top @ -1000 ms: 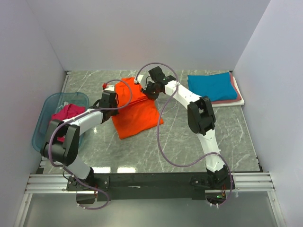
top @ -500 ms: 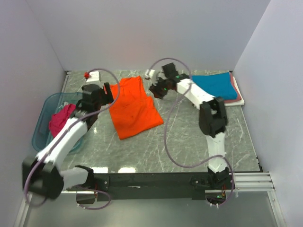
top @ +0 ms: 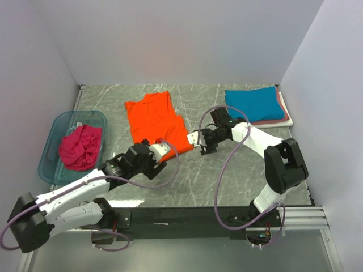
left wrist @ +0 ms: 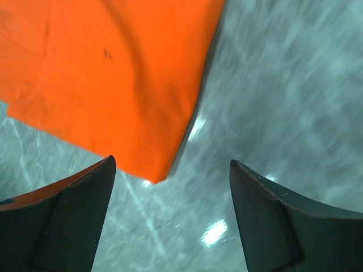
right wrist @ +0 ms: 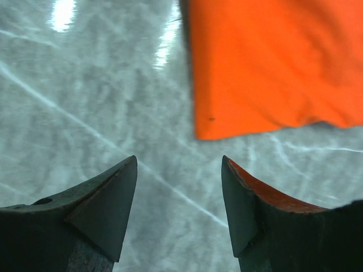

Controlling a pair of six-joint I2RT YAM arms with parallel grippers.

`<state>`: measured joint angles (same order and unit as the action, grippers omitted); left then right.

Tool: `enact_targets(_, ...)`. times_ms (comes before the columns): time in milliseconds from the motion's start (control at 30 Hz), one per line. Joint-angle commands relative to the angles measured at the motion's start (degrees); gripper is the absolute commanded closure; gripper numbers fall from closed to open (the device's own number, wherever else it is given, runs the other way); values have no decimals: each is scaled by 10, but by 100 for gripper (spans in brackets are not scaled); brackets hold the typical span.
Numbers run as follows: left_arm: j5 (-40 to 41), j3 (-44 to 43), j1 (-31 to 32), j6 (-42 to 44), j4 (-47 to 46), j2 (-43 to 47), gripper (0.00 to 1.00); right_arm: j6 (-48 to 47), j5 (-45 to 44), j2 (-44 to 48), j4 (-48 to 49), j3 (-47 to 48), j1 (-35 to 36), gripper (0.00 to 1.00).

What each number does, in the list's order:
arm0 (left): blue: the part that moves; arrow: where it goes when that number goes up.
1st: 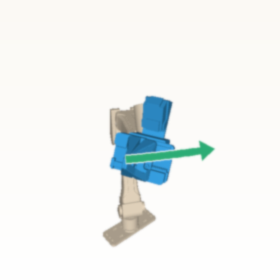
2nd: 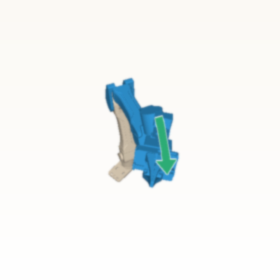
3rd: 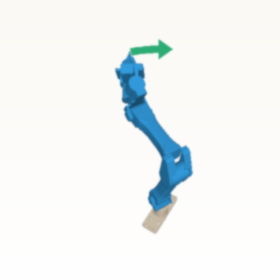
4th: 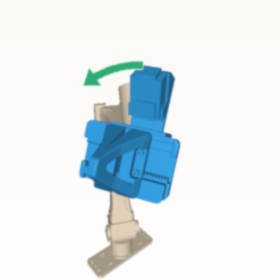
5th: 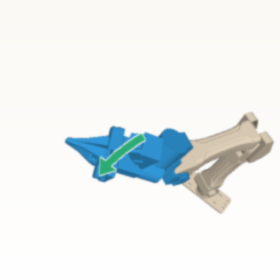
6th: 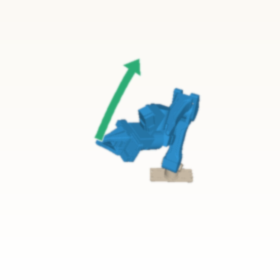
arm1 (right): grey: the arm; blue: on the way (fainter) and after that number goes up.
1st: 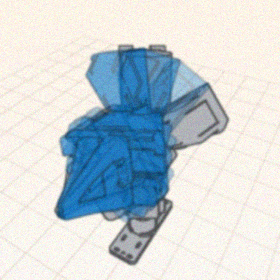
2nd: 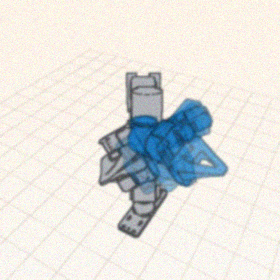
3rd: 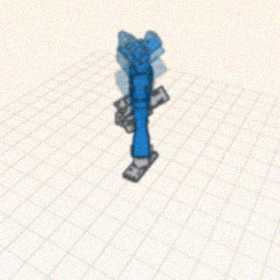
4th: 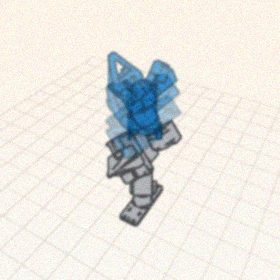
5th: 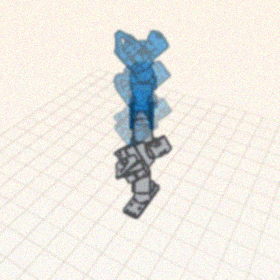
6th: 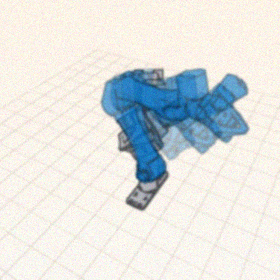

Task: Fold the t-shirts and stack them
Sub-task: Fold the tshirt

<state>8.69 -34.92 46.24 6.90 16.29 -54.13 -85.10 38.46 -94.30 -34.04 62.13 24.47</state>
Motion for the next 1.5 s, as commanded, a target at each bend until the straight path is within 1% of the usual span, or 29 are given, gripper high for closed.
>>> enact_targets(0,55,22,10,106,27,-36,14,-17,23,14,46,18,-6,32)
enact_targets(33,73,27,22,118,21,-42,15,-16,28,15,45,16,-6,32)
enact_targets(100,90,26,24,117,9,-67,19,-16,32,18,48,6,-6,32)
enact_targets(133,105,25,24,117,7,-76,23,-16,31,18,54,2,-5,32)
enact_targets(167,107,24,24,119,3,-98,29,-15,32,18,57,0,-4,32)
enact_targets(233,107,27,24,124,-10,-120,34,-13,31,14,56,-2,-2,32)
enact_targets(300,113,22,24,124,-18,-150,35,-10,29,11,54,2,0,33)
enact_targets(500,154,23,23,140,-73,-192,36,-4,26,6,57,2,8,33)
enact_targets(567,158,24,20,144,-80,-209,40,-6,21,6,58,-4,13,33)
enact_targets(767,147,34,-1,148,-93,-238,48,-30,-18,2,86,-31,47,33)
enact_targets(900,136,31,-20,149,-94,-249,54,-34,-58,-10,126,-44,69,33)
enact_targets(933,132,32,-21,149,-92,-250,60,-33,-63,-12,130,-45,72,33)
enact_targets(1033,125,32,-22,148,-86,-249,70,-27,-80,-23,148,-43,77,34)
enact_targets(1067,122,33,-22,148,-86,-244,75,-26,-81,-30,151,-40,79,34)
enact_targets(1133,116,34,-21,146,-84,-235,80,-20,-89,-36,161,-39,81,35)
enact_targets(1200,113,36,-22,145,-83,-228,81,-20,-95,-46,167,-35,86,36)
enact_targets(1467,101,43,-22,143,-86,-201,88,-8,-166,-83,209,-38,120,41)
